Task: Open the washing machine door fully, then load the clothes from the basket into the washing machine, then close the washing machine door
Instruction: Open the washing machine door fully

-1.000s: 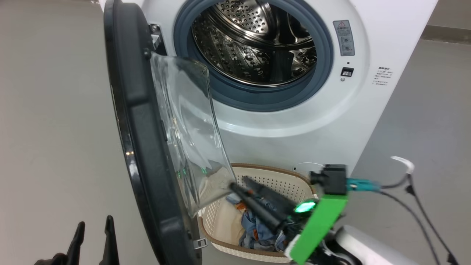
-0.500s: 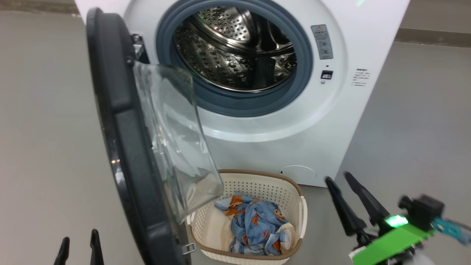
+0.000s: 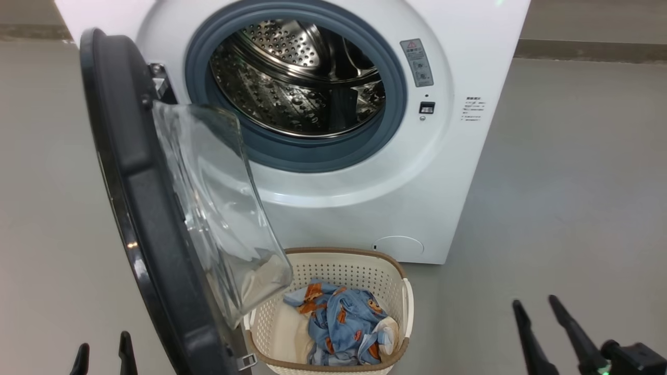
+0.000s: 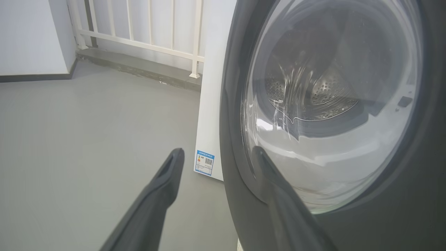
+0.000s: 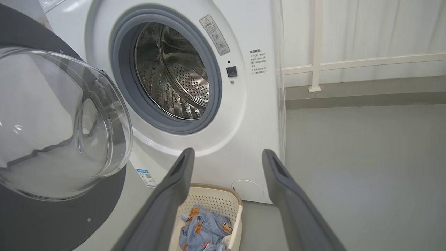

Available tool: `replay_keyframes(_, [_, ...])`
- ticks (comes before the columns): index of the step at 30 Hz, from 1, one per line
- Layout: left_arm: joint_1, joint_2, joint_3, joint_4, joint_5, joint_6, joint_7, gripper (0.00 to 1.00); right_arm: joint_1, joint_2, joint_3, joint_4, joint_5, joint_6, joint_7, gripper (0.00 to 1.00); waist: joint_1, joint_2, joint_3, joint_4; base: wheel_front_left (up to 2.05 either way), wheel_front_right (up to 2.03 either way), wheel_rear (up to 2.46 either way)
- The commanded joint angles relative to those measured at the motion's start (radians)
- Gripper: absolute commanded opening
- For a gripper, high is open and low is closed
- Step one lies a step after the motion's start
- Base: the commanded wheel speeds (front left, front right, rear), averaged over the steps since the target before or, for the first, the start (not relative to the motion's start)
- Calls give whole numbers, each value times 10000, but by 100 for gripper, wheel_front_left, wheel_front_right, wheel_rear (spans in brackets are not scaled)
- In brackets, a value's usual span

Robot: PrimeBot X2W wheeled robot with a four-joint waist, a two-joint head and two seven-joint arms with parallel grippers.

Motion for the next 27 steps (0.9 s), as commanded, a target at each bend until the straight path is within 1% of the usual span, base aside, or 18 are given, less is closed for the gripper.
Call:
replay_keyframes(1, [-111,122,362,-281,143,-16,-65,100,-95,-51,69,-346,-159,29,-119,100,0,-1,-26,-61,0,0,0])
replay_keyframes(4, [-46,122,405,-281,176,-16,-65,100,330,299,-738,-627,-825,29,-119,100,0,-1,-55,-153,0,0,0])
replay_keyframes(7, [6,122,408,-258,190,-16,-65,100,612,503,-1164,-692,-1115,29,-119,100,0,-1,-72,-203,0,0,0])
replay_keyframes(18, [164,122,366,-214,202,-16,-65,100,852,777,-1607,-576,-1395,29,-120,100,0,-1,-101,-296,0,0,0])
replay_keyframes(19, [163,122,344,-197,173,-16,-65,97,848,790,-1612,-554,-1401,29,-120,100,0,-1,-97,-295,0,0,0])
replay_keyframes(20, [166,122,301,-165,132,-16,-65,50,845,802,-1614,-534,-1413,29,-120,100,0,-1,-99,-293,0,0,0])
replay_keyframes(21, [167,122,258,-138,113,-16,-65,0,842,815,-1610,-515,-1424,29,-120,100,0,-1,-101,-294,0,0,0])
replay_keyframes(24, [169,122,255,-66,33,-16,-65,0,821,849,-1573,-478,-1448,29,-120,100,0,-1,-82,-304,0,0,0])
replay_keyframes(27, [128,122,558,19,-40,-15,-65,0,789,875,-1547,-444,-1460,29,-120,100,0,-1,-65,-289,0,0,0])
